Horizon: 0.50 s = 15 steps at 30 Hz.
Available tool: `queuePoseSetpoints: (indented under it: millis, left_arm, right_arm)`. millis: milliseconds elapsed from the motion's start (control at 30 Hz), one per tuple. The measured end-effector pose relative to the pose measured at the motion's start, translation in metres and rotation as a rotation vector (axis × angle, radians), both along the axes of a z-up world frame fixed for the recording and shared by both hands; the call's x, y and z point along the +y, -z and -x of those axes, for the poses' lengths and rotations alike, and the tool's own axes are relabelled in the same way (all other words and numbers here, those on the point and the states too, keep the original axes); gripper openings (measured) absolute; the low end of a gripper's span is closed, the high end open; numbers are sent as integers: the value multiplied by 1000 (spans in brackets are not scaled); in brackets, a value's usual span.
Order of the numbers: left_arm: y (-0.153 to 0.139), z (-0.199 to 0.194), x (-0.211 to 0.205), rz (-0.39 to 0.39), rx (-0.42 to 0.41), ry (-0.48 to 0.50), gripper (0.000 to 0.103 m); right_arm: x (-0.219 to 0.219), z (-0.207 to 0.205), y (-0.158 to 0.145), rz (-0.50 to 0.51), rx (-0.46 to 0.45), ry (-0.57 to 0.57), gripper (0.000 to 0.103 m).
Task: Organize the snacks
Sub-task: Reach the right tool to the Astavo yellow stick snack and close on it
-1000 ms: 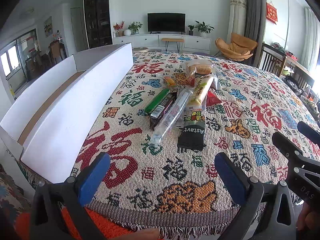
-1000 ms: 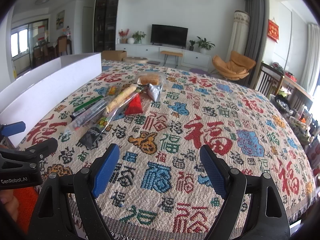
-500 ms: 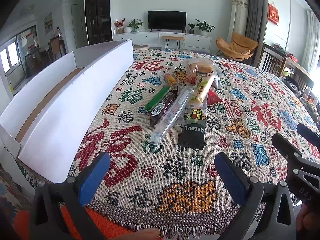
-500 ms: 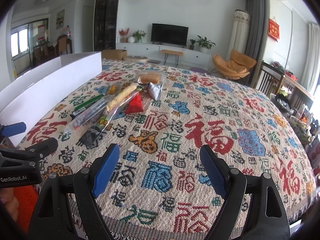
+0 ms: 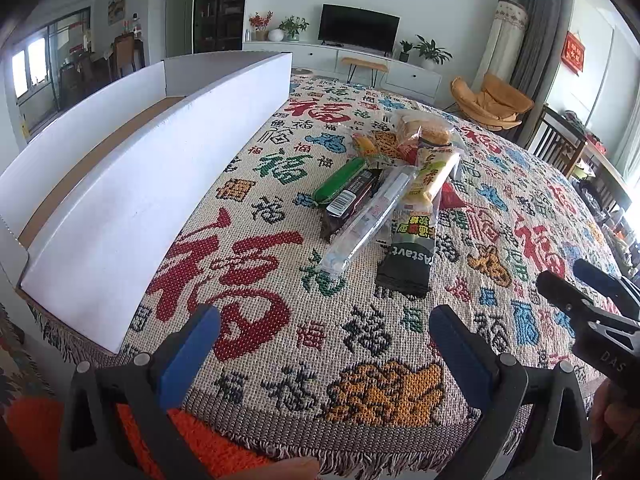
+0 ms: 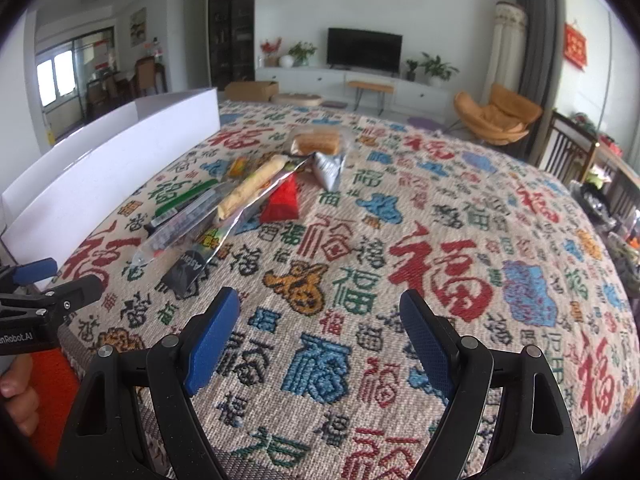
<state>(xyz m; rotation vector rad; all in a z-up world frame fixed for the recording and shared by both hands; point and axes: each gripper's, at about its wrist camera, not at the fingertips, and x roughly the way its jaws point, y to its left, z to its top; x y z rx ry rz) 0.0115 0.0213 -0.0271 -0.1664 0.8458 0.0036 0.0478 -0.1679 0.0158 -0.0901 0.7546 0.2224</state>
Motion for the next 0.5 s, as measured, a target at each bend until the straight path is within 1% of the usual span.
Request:
queuePoseSetpoints:
  millis: [133, 233, 300, 500]
  left_arm:
    - [2, -3, 5, 22, 13, -13, 103]
    - [2, -3, 8, 30, 13, -27, 103]
    - [2, -3, 10, 32, 12, -36, 103]
    - [2, -4, 17, 41, 16, -59, 103]
  right_arm:
    - [11, -37, 17, -44, 148, -77, 85]
    - [23, -60, 30, -117, 246, -111, 85]
    - [37, -74, 36, -136, 272, -134, 85]
    - [73, -105, 43, -160, 302, -178, 85]
